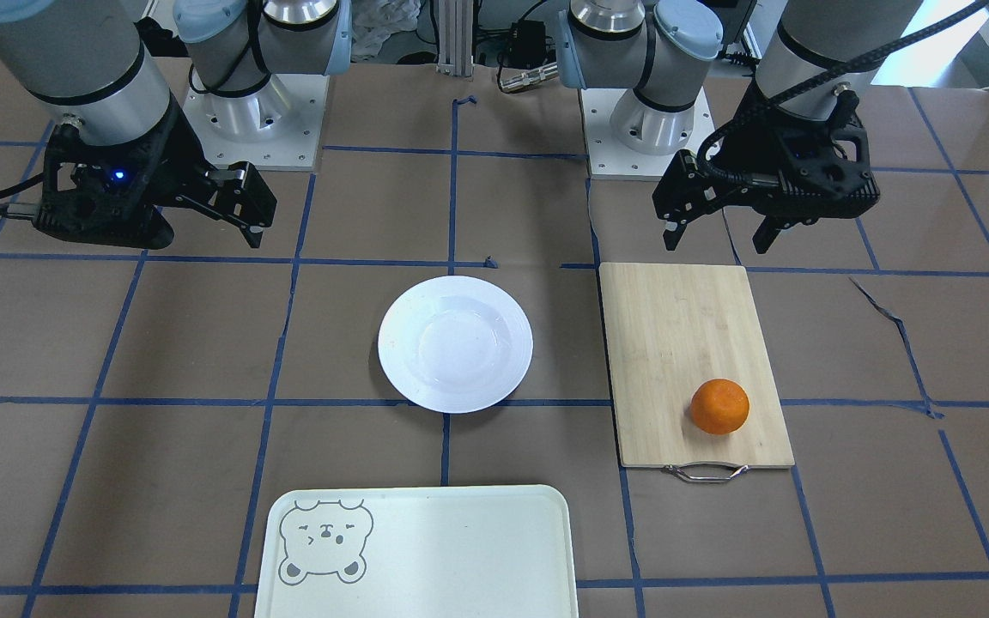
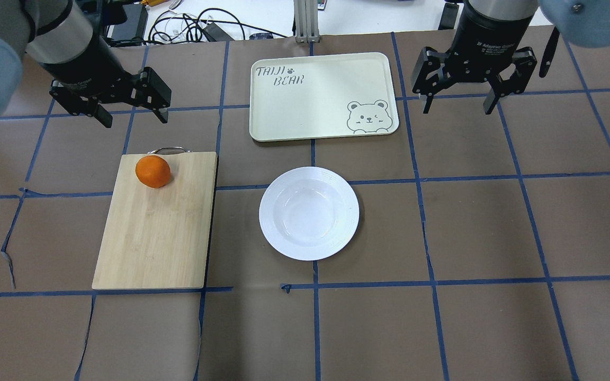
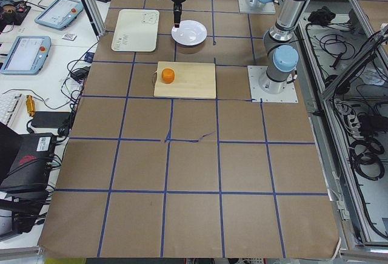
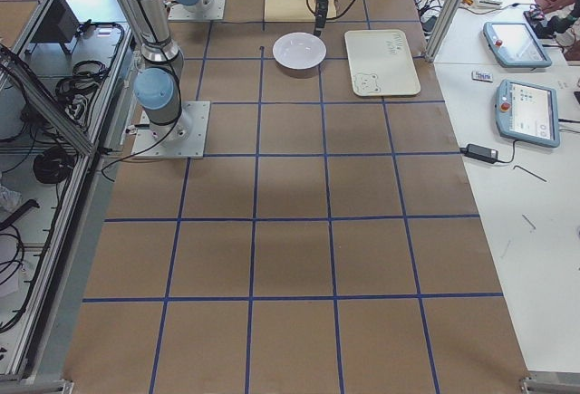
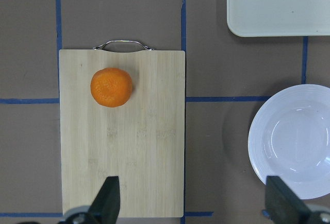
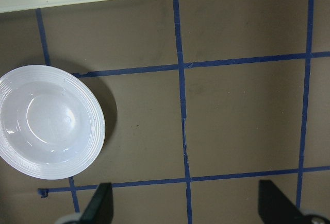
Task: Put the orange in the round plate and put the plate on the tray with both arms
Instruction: 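Lower the left gripper onto the orange on the bamboo board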
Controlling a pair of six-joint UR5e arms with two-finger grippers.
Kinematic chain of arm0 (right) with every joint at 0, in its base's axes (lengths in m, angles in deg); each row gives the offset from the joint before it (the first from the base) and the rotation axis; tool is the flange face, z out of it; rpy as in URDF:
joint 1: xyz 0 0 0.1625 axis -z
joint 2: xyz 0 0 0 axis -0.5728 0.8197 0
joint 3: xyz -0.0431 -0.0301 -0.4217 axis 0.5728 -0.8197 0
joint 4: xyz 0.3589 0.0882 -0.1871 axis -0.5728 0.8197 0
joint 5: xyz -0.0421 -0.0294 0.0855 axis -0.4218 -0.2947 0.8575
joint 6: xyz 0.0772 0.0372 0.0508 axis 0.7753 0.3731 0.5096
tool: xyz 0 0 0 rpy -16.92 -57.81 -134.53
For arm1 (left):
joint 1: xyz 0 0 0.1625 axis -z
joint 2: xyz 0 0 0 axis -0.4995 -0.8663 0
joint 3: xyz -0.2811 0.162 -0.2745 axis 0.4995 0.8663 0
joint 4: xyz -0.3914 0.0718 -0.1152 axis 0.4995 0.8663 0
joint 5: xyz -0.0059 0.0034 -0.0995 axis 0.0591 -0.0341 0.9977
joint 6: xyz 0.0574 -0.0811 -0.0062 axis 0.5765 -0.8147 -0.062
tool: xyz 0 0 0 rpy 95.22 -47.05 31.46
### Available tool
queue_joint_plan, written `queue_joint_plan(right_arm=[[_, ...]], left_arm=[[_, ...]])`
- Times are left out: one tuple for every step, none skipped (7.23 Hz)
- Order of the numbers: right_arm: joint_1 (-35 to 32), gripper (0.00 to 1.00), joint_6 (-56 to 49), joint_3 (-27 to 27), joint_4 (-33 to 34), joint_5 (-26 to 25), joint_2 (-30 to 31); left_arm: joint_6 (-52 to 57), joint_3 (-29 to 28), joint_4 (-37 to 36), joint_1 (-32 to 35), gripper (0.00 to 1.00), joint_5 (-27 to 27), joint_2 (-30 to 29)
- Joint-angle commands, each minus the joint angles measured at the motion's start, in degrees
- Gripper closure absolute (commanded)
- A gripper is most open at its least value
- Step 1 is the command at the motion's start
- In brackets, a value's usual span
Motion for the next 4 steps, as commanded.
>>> queue_joint_plan(right_arm=[[0.15, 0.00, -0.27, 0.05, 0.13, 0.00, 0.00], [0.06, 0.00, -0.28, 0.05, 0.40, 0.00, 0.00], [0.06, 0.00, -0.28, 0.05, 0.40, 0.00, -0.09], [0.06, 0.00, -0.19, 0.14, 0.48, 0.00, 0.00]], left_arm=[[1.25, 4.17, -9.07, -2.99, 0.00, -0.21, -6.69], [3.53, 6.72, -15.48, -5.28, 0.00, -0.56, -10.56], [4.59, 7.01, -16.68, -6.08, 0.00, -5.00, -14.08], [5.13, 7.19, -16.95, -6.18, 0.00, -7.74, -16.72]])
